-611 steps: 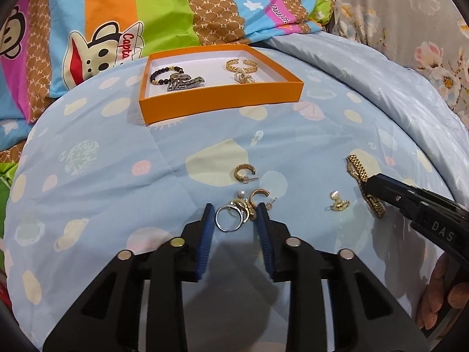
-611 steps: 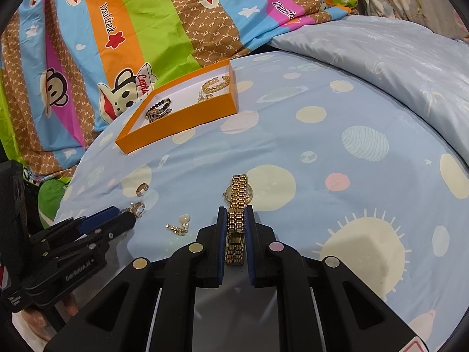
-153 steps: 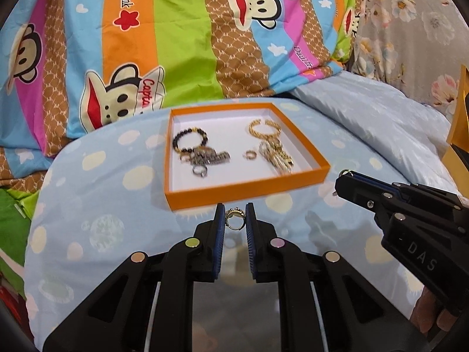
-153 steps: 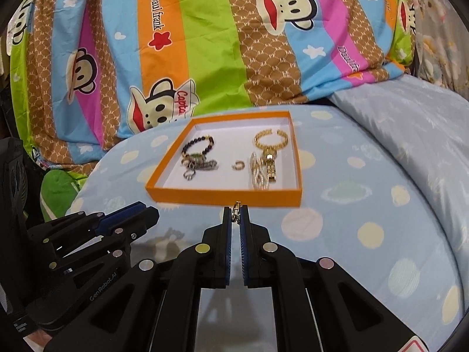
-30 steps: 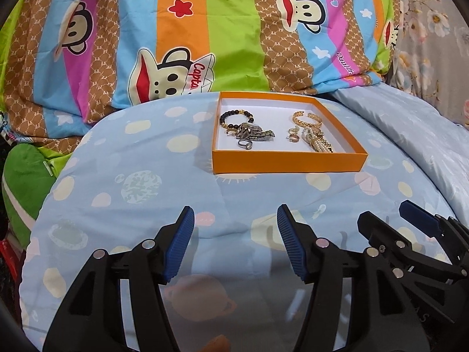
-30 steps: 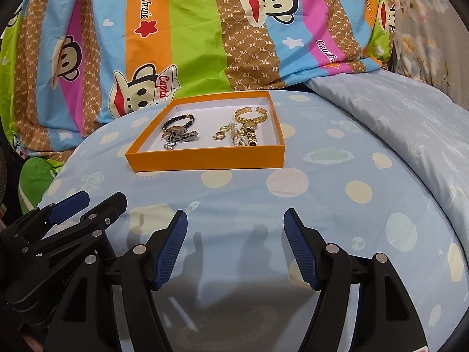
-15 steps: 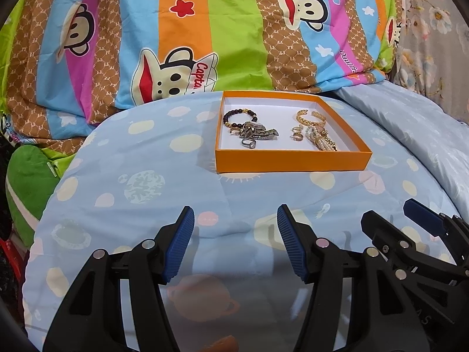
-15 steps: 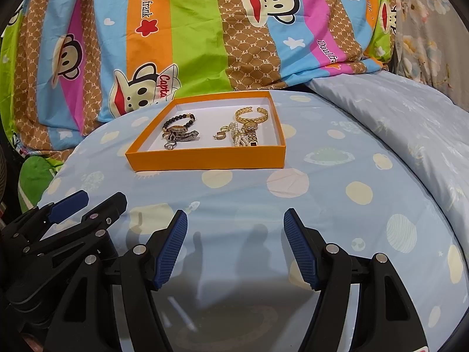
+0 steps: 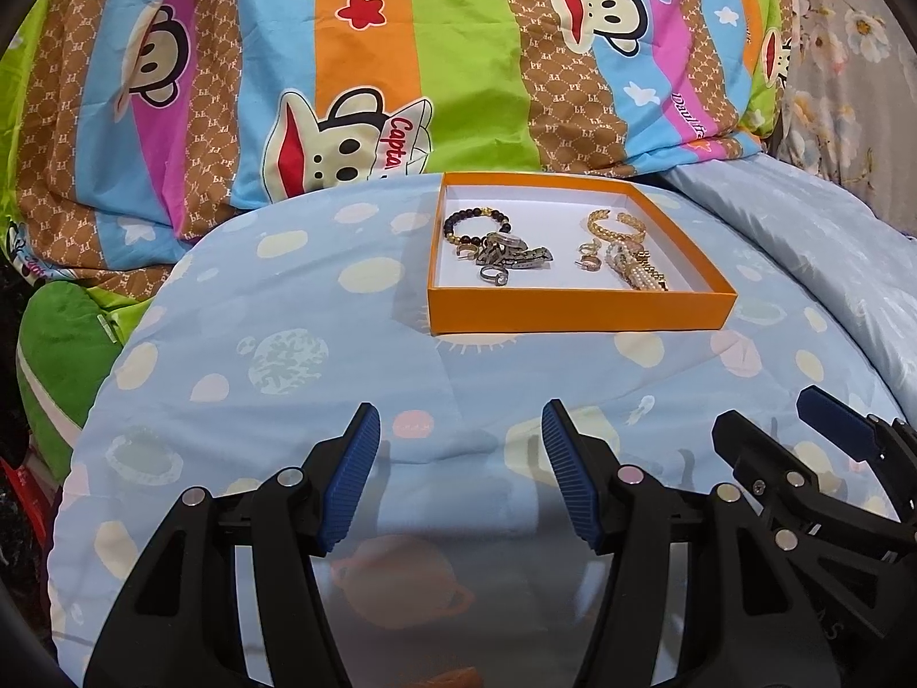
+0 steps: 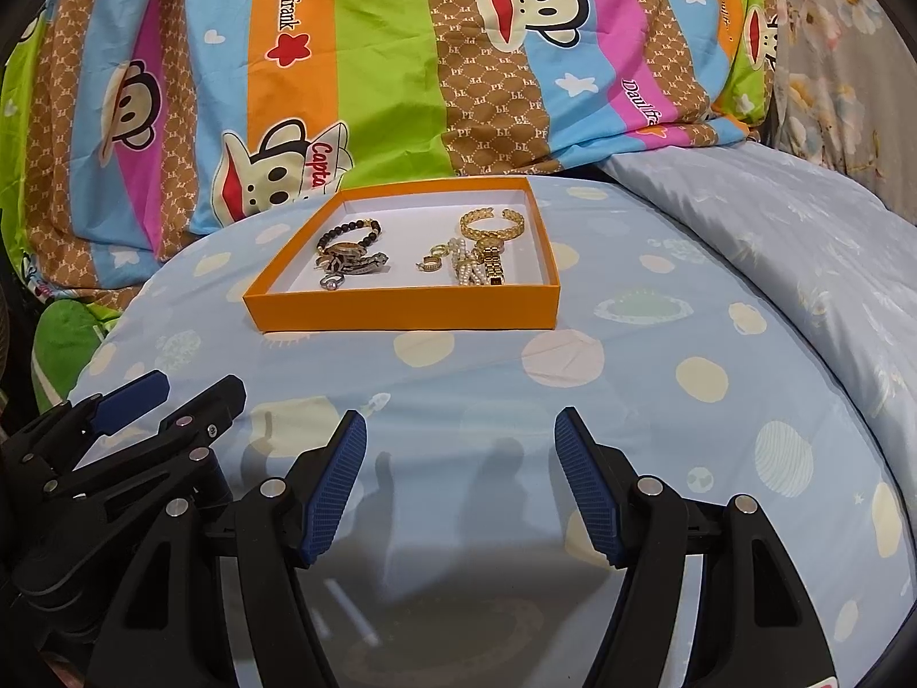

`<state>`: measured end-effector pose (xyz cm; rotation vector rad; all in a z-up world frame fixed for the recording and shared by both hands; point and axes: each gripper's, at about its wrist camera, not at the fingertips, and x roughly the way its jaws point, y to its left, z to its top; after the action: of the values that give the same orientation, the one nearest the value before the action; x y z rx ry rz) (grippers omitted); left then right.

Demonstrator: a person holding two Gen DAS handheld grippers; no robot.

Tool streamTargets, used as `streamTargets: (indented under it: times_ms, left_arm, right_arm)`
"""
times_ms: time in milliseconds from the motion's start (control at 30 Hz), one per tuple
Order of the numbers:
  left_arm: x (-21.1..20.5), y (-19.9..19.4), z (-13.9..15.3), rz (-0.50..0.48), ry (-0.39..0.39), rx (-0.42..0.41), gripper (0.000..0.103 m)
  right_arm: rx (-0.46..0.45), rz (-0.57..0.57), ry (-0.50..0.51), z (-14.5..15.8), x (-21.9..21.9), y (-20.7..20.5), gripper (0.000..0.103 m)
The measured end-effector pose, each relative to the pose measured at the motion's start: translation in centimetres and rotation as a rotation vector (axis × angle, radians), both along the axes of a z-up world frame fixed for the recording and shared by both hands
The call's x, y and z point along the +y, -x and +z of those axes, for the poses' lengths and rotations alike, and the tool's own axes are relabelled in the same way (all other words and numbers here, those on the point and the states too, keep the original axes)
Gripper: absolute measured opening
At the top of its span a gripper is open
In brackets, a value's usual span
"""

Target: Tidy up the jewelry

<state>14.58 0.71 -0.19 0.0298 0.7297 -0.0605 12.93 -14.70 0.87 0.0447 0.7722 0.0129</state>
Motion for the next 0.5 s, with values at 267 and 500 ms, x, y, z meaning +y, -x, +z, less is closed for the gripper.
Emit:
streamTargets:
  times_ms: [267, 500]
  left_arm:
    - [-0.01, -0.04, -0.10, 0.009, -0.006, 0.005, 0.059]
    - [0.04, -0.09, -0.11, 0.016, -0.010, 0.004, 0.061]
  right_arm:
    - [-0.002, 0.000, 0.003, 0.06, -0.06, 0.06, 0.067]
    - [-0.002, 0.001, 0.002, 0.06, -0.07, 0.06, 0.067]
